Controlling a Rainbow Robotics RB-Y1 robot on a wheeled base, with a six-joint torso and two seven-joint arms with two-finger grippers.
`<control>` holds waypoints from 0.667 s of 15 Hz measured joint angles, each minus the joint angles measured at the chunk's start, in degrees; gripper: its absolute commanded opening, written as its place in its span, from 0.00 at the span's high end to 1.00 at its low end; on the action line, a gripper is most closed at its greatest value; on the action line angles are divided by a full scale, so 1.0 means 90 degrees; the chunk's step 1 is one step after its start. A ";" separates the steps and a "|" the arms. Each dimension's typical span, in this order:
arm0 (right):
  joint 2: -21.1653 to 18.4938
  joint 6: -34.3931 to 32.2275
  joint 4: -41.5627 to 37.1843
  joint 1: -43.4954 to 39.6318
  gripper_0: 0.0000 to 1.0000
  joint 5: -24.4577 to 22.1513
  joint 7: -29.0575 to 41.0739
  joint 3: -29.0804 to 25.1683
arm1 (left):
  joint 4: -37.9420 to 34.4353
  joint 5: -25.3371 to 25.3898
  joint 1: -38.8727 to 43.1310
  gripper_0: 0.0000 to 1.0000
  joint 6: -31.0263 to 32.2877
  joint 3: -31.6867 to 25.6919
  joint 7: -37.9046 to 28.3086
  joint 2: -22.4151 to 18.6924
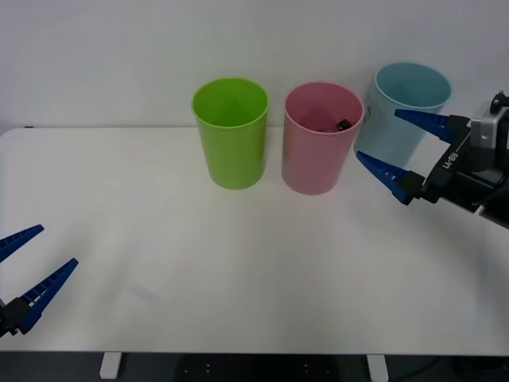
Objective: Grasp the object on the table and drop it into the matching bin: aluminum can to the light blue bin, PET bottle to the pink bin.
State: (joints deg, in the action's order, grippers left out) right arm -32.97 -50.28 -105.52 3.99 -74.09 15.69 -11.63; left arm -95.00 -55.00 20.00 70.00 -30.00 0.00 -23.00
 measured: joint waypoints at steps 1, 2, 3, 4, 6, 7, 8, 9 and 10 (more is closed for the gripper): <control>-0.0002 -0.0051 -0.0005 -0.0163 0.00 0.0113 -0.0362 -0.0065 | 0.0000 0.0000 0.0000 0.00 0.0000 0.0000 0.0000 0.0000; -0.0004 -0.0100 -0.0006 -0.0338 0.00 0.0217 -0.0649 -0.0128 | 0.0000 0.0000 0.0000 0.00 0.0000 0.0000 0.0000 0.0000; -0.0001 -0.0168 -0.0015 -0.0485 0.00 0.0283 -0.0854 -0.0198 | 0.0000 0.0000 0.0000 0.00 0.0000 0.0000 0.0000 0.0000; 0.0014 -0.0267 -0.0025 -0.0651 0.00 0.0334 -0.1035 -0.0300 | 0.0000 0.0000 0.0000 0.00 0.0000 0.0000 0.0000 0.0000; 0.0119 -0.0440 -0.0023 -0.0952 0.00 0.0369 -0.1310 -0.0508 | 0.0000 0.0000 0.0000 0.00 0.0000 0.0000 0.0000 0.0000; 0.0181 -0.0538 -0.0019 -0.1076 0.00 0.0370 -0.1361 -0.0610 | 0.0000 0.0000 0.0000 0.00 0.0000 0.0000 0.0000 0.0000; 0.0258 -0.0660 -0.0023 -0.1195 0.00 0.0371 -0.1373 -0.0722 | 0.0000 0.0000 0.0000 0.00 0.0000 0.0000 0.0000 0.0000; 0.0351 -0.0800 -0.0023 -0.1316 0.00 0.0369 -0.1384 -0.0845 | 0.0000 0.0000 0.0000 0.00 0.0000 0.0000 0.0000 0.0000; 0.0423 -0.0908 -0.0024 -0.1416 0.00 0.0367 -0.1390 -0.0946 | 0.0000 0.0000 0.0000 0.00 0.0000 0.0000 0.0000 0.0000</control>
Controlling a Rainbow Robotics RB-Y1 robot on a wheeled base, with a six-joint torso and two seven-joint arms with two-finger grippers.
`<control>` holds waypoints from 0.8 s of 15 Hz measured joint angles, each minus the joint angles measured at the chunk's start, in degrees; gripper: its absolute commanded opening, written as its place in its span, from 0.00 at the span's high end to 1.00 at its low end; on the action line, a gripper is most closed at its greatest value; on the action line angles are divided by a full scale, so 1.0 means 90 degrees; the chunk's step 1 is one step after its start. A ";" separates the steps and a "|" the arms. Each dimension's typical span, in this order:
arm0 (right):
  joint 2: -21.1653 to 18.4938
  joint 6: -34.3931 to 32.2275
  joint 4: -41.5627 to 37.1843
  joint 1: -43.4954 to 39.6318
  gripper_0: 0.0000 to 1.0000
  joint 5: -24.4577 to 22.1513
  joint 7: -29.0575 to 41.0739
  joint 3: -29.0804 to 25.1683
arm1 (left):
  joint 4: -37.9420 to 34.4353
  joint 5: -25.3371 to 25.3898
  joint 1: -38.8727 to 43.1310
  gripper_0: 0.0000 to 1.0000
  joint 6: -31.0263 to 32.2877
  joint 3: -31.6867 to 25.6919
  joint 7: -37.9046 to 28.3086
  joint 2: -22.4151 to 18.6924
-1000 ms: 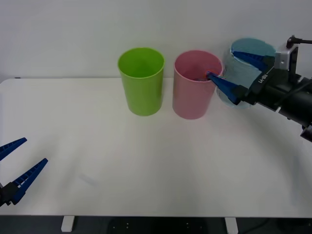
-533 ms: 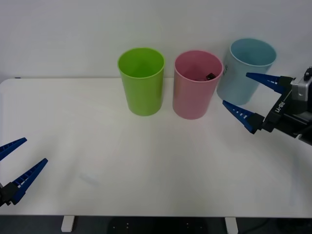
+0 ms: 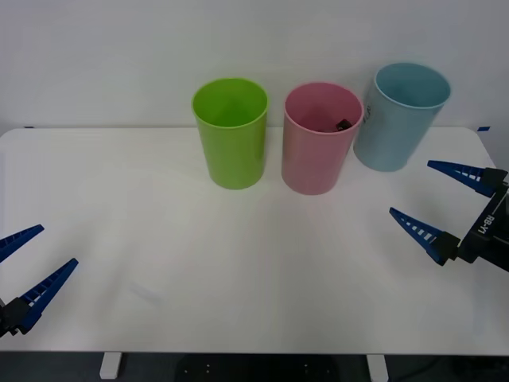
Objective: Grasp the object on the table and drop it into the matching bin: aluminum can to the light blue bin, PET bottle to the pink bin.
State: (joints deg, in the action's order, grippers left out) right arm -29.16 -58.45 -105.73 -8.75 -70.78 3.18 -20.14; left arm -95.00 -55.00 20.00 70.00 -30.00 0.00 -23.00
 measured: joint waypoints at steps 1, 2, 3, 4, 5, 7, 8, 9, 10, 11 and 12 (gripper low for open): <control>0.0077 -0.0091 0.0000 -0.0107 0.00 0.0006 -0.0001 -0.0100 | 0.0000 0.0000 0.0000 0.00 0.0000 0.0000 0.0000 0.0000; 0.0151 -0.0151 0.0000 -0.0211 0.00 0.0021 -0.0001 -0.0189 | 0.0000 0.0000 0.0000 0.00 0.0000 0.0000 0.0000 0.0000; 0.0198 -0.0176 0.0000 -0.0303 0.00 0.0062 -0.0001 -0.0246 | 0.0000 0.0000 0.0000 0.00 0.0000 0.0000 0.0000 0.0000; 0.0229 -0.0181 -0.0001 -0.0407 0.00 0.0120 0.0011 -0.0283 | 0.0000 0.0000 0.0000 0.00 0.0000 0.0000 0.0000 0.0000; 0.0258 -0.0179 -0.0001 -0.0530 0.00 0.0178 0.0032 -0.0321 | 0.0000 0.0000 0.0000 0.00 0.0000 0.0000 0.0000 0.0000; 0.0284 -0.0179 -0.0001 -0.0748 0.00 0.0284 0.0013 -0.0396 | 0.0000 0.0000 0.0000 0.00 0.0000 0.0000 0.0000 0.0000; 0.0289 -0.0182 -0.0001 -0.0842 0.00 0.0329 0.0001 -0.0427 | 0.0000 0.0000 0.0000 0.00 0.0000 0.0000 0.0000 0.0000; 0.0290 -0.0179 -0.0001 -0.0916 0.00 0.0365 -0.0001 -0.0440 | 0.0000 0.0000 0.0000 0.00 0.0000 0.0000 0.0000 0.0000; 0.0293 -0.0177 -0.0001 -0.0987 0.00 0.0407 0.0001 -0.0447 | 0.0000 0.0000 0.0000 0.00 0.0000 0.0000 0.0000 0.0000; 0.0299 -0.0177 -0.0001 -0.1074 0.00 0.0464 0.0010 -0.0448 | 0.0000 0.0000 0.0000 0.00 0.0000 0.0000 0.0000 0.0000; 0.0300 -0.0179 -0.0001 -0.1153 0.00 0.0513 0.0016 -0.0448 | 0.0000 0.0000 0.0000 0.00 0.0000 0.0000 0.0000 0.0000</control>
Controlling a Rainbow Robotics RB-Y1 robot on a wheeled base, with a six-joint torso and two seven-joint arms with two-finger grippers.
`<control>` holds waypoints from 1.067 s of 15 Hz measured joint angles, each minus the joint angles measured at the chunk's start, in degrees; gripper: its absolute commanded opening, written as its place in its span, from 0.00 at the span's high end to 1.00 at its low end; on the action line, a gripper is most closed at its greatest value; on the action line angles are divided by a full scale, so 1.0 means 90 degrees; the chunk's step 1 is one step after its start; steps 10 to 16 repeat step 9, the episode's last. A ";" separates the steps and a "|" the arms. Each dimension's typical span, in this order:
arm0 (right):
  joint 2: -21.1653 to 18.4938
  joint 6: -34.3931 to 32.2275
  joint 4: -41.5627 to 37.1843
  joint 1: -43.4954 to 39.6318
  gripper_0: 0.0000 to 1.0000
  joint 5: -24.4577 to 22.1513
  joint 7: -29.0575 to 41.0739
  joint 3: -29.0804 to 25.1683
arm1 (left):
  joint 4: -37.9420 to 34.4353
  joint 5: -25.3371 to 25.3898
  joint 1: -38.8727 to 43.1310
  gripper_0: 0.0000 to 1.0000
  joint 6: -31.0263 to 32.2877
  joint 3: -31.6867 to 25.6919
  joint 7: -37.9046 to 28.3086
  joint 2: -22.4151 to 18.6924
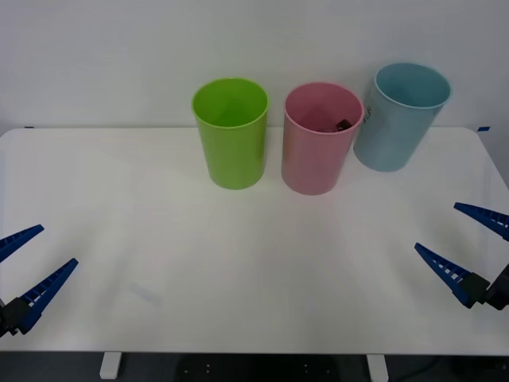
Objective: Grasp the object on the table and drop it into the matching bin: aluminum can to the light blue bin, PET bottle to the pink bin.
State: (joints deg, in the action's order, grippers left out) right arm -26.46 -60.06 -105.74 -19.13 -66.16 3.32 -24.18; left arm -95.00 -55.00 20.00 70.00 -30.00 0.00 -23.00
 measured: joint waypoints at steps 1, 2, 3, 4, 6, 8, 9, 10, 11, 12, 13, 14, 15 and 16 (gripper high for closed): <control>0.0000 -0.0005 0.0000 -0.0067 0.00 0.0034 0.0001 0.0000 | 0.0000 0.0000 0.0000 0.00 0.0000 0.0000 0.0000 0.0000; 0.0000 -0.0009 0.0002 -0.0115 0.00 0.0052 -0.0005 0.0000 | 0.0000 0.0000 0.0000 0.00 0.0000 0.0000 0.0000 0.0000; 0.0000 -0.0029 0.0005 -0.0151 0.00 0.0074 -0.0015 0.0000 | 0.0000 0.0000 0.0000 0.00 0.0000 0.0000 0.0000 0.0000; 0.0000 -0.0072 0.0004 -0.0186 0.00 0.0099 -0.0016 0.0002 | 0.0000 0.0000 0.0000 0.00 0.0000 0.0000 0.0000 0.0000; 0.0000 -0.0162 0.0004 -0.0252 0.00 0.0115 -0.0017 0.0033 | 0.0000 0.0000 0.0000 0.00 0.0000 0.0000 0.0000 0.0000; 0.0000 -0.0191 0.0008 -0.0267 0.00 0.0116 -0.0017 0.0048 | 0.0000 0.0000 0.0000 0.00 0.0000 0.0000 0.0000 0.0000; 0.0000 -0.0192 0.0008 -0.0267 0.00 0.0116 -0.0017 0.0048 | 0.0000 0.0000 0.0000 0.00 0.0000 0.0000 0.0000 0.0000; 0.0000 -0.0192 0.0008 -0.0267 0.00 0.0116 -0.0017 0.0048 | 0.0000 0.0000 0.0000 0.00 0.0000 0.0000 0.0000 0.0000; 0.0000 -0.0192 0.0008 -0.0267 0.00 0.0116 -0.0017 0.0048 | 0.0000 0.0000 0.0000 0.00 0.0000 0.0000 0.0000 0.0000; 0.0000 -0.0192 0.0008 -0.0267 0.00 0.0116 -0.0017 0.0048 | 0.0000 0.0000 0.0000 0.00 0.0000 0.0000 0.0000 0.0000; 0.0000 -0.0192 0.0008 -0.0267 0.00 0.0116 -0.0017 0.0048 | 0.0000 0.0000 0.0000 0.00 0.0000 0.0000 0.0000 0.0000; 0.0000 -0.0192 0.0008 -0.0267 0.00 0.0116 -0.0017 0.0048 | 0.0000 0.0000 0.0000 0.00 0.0000 0.0000 0.0000 0.0000; 0.0000 -0.0192 0.0008 -0.0267 0.00 0.0116 -0.0017 0.0048 | 0.0000 0.0000 0.0000 0.00 0.0000 0.0000 0.0000 0.0000; 0.0000 -0.0192 0.0008 -0.0267 0.00 0.0116 -0.0017 0.0048 | 0.0000 0.0000 0.0000 0.00 0.0000 0.0000 0.0000 0.0000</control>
